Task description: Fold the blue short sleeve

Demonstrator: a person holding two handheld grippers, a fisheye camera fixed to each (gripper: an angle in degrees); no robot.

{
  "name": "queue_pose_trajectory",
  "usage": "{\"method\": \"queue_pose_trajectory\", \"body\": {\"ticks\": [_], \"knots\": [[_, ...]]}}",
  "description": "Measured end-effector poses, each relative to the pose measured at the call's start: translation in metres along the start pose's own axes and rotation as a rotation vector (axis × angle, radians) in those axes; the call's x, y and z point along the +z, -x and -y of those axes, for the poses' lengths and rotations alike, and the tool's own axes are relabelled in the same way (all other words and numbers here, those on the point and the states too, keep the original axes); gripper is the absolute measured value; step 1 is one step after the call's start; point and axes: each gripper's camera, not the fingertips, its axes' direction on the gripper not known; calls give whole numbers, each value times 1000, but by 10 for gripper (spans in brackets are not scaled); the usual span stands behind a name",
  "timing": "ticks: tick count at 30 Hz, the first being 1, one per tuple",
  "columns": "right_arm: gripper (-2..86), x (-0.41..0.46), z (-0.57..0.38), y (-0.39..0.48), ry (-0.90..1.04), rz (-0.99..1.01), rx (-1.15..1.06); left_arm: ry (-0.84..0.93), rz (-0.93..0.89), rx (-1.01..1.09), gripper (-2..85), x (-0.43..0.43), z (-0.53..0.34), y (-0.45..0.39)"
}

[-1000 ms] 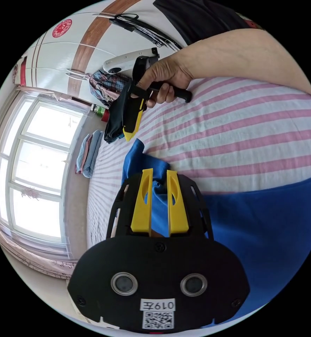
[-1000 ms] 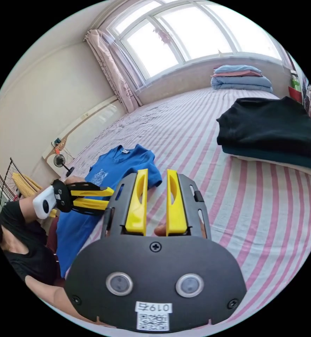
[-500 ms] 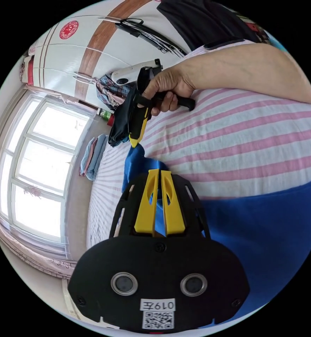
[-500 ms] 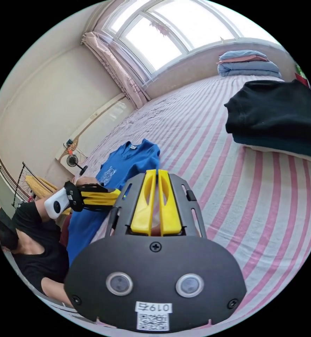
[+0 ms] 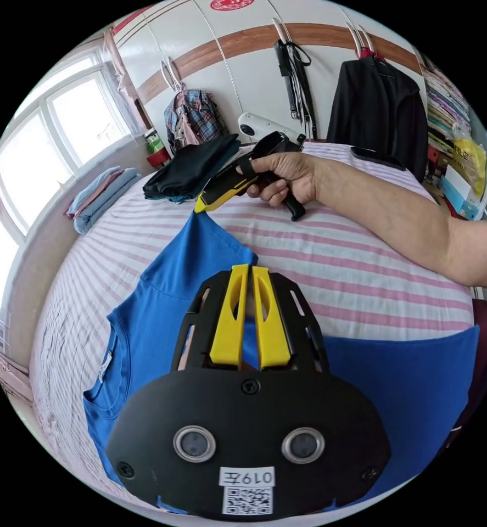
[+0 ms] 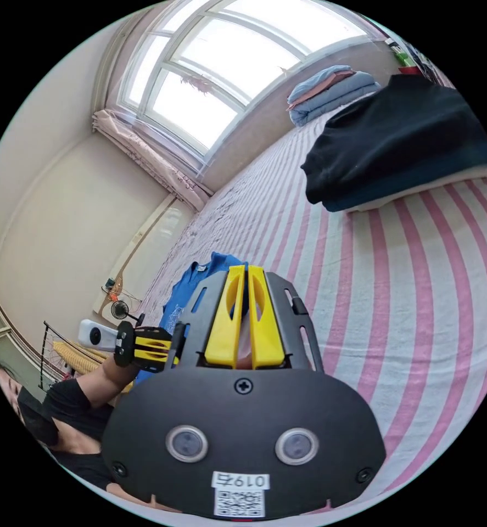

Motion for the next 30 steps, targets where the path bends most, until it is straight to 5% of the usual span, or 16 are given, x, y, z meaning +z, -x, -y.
{"method": "queue_pose_trajectory", "body": {"ticks": [7, 19, 23, 30], "knots": [[-3, 15, 12, -12, 36, -40, 57, -3, 167, 209, 42, -24, 14, -38], [-4, 23, 21, -17, 34, -9, 70, 251, 482, 607, 14, 26, 46, -91], [-3, 23, 22, -15, 14, 5, 62, 260, 559, 513, 9, 25, 58, -86], [-3, 26, 25, -15, 60, 1, 66, 60, 329, 277, 9, -18, 53, -40]]}}
